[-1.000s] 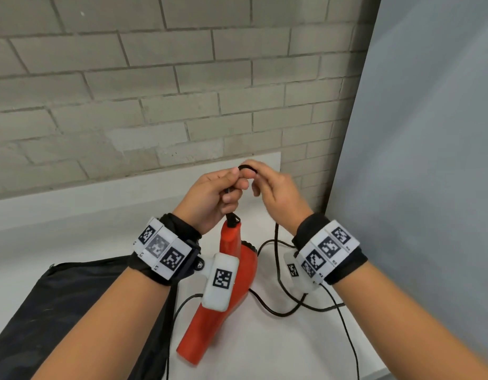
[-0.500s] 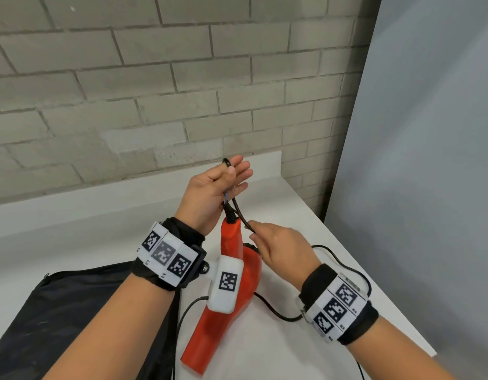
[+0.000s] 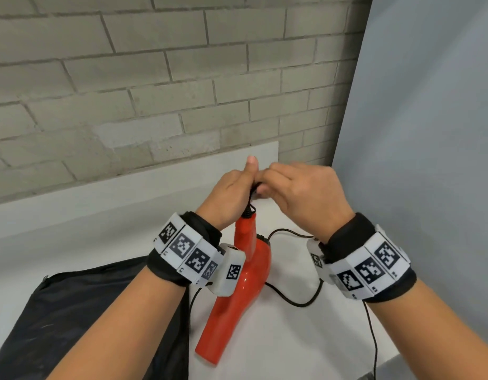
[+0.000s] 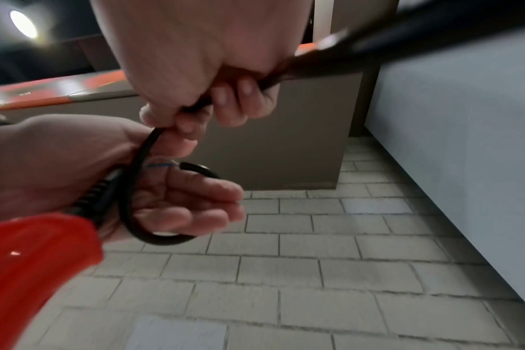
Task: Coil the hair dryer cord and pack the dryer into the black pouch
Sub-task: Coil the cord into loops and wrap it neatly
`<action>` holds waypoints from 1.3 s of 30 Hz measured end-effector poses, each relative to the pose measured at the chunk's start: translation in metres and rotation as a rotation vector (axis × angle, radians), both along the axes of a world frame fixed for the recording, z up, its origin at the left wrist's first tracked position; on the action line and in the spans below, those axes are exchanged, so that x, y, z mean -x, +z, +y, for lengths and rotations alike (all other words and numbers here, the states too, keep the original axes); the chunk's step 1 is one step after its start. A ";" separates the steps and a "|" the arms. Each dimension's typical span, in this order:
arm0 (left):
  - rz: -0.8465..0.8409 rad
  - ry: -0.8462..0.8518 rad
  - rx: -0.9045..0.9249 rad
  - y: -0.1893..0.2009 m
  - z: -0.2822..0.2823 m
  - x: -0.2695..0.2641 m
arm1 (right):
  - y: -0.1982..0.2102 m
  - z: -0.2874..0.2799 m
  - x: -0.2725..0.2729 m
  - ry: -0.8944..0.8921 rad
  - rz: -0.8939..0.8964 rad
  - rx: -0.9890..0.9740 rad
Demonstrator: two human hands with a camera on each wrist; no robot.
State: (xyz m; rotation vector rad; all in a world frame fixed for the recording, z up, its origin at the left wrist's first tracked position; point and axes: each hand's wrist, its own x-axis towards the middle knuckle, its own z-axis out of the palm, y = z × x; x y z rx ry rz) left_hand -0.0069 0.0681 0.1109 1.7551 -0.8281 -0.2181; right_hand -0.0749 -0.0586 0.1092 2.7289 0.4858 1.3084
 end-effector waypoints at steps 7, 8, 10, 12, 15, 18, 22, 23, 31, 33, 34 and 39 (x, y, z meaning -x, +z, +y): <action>0.257 -0.236 0.129 -0.003 0.003 -0.004 | 0.020 0.001 -0.011 0.017 0.138 -0.294; 0.261 -0.221 0.126 -0.003 0.003 -0.005 | 0.019 -0.001 -0.015 0.039 0.198 -0.378; 0.334 -0.239 0.174 -0.003 0.005 -0.006 | 0.012 -0.005 -0.023 0.107 0.313 -0.584; 0.436 -0.286 0.261 -0.005 0.006 -0.008 | 0.001 -0.008 -0.028 0.154 0.348 -0.750; 0.574 -0.352 0.379 -0.008 0.007 -0.013 | -0.020 -0.003 -0.031 0.126 0.373 -0.822; 0.646 -0.377 0.429 -0.011 0.009 -0.017 | -0.042 0.009 -0.027 0.062 0.509 -0.806; 0.623 -0.364 0.442 -0.015 0.013 -0.025 | -0.058 0.021 -0.022 0.012 0.582 -0.762; 0.619 -0.361 0.447 -0.015 0.014 -0.026 | -0.059 0.024 -0.021 0.003 0.591 -0.742; 0.689 -0.340 0.637 -0.012 0.018 -0.025 | -0.064 0.031 -0.011 -0.062 0.573 -0.502; 0.686 -0.350 0.653 -0.012 0.017 -0.024 | -0.067 0.030 -0.009 -0.059 0.576 -0.512; 0.676 -0.341 0.659 -0.013 0.017 -0.024 | -0.070 0.029 -0.009 -0.043 0.593 -0.533; 0.551 -0.235 0.665 -0.013 0.017 -0.027 | -0.090 0.016 0.001 0.000 0.631 -0.563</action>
